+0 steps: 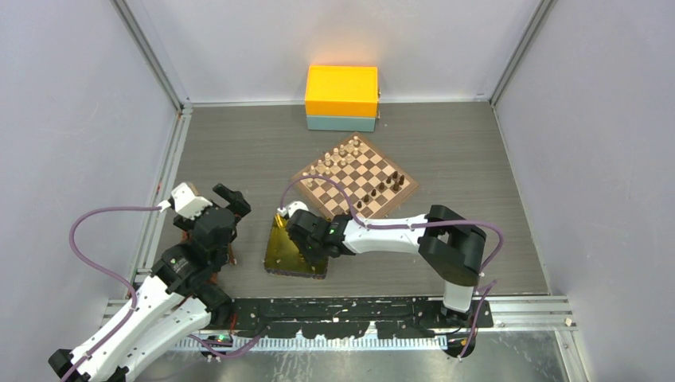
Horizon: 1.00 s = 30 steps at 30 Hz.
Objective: Set up the chess pieces on the board
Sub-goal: Pick up the chess piece from the storage box.
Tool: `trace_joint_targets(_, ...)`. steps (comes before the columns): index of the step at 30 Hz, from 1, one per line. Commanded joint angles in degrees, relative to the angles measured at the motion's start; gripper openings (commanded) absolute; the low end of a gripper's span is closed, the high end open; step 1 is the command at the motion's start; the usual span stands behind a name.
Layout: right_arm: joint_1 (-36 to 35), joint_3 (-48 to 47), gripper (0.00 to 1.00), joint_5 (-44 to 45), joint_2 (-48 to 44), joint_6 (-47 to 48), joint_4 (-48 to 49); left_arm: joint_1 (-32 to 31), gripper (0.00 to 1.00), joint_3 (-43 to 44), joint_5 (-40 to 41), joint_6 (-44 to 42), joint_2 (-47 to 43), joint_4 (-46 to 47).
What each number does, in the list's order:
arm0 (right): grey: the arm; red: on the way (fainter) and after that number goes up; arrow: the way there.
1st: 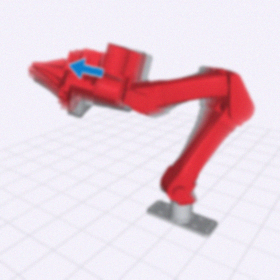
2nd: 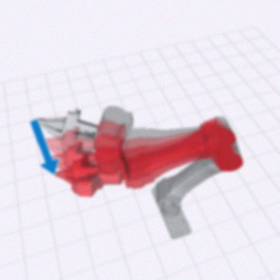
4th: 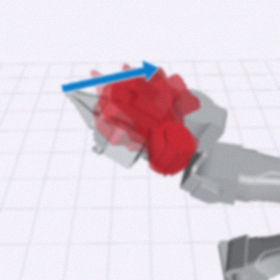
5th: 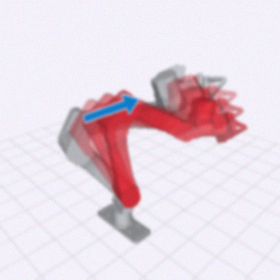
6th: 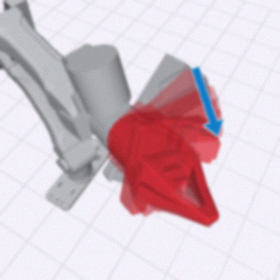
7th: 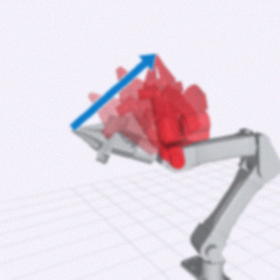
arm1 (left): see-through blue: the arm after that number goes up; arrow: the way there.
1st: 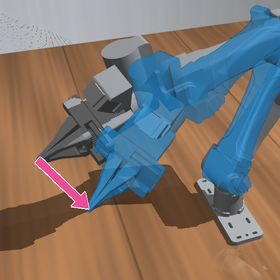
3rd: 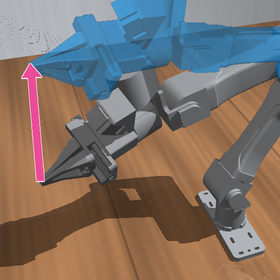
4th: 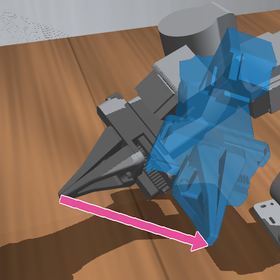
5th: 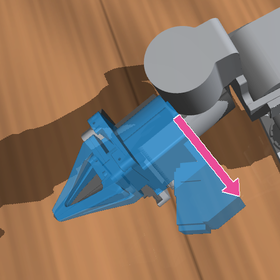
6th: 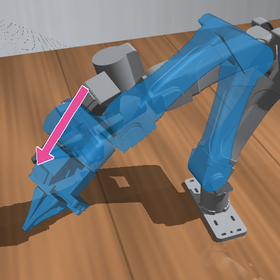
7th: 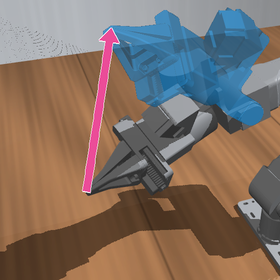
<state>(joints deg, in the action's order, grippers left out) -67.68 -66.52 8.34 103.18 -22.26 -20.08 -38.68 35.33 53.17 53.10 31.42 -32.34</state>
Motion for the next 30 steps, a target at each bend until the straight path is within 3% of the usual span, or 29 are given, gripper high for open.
trace_joint_targets(1,0.35,-0.7,0.3,-0.66,0.53,1.55,2.27,-0.26,1.0,0.0,2.81,-0.65,0.13,3.11)
trace_joint_targets(9,0.59,-1.32,0.27,-1.13,0.98,2.78,2.14,-0.26,1.0,-0.02,2.91,-0.64,0.39,3.3)
trace_joint_targets(25,0.54,-0.76,0.01,0.67,-1.99,4.04,1.78,-0.26,1.0,-0.24,2.65,-0.39,0.84,3.59)
trace_joint_targets(30,0.55,-0.63,0.01,1.32,-3.08,4.57,1.6,-0.29,1.0,-0.26,2.75,-0.39,0.97,3.6)
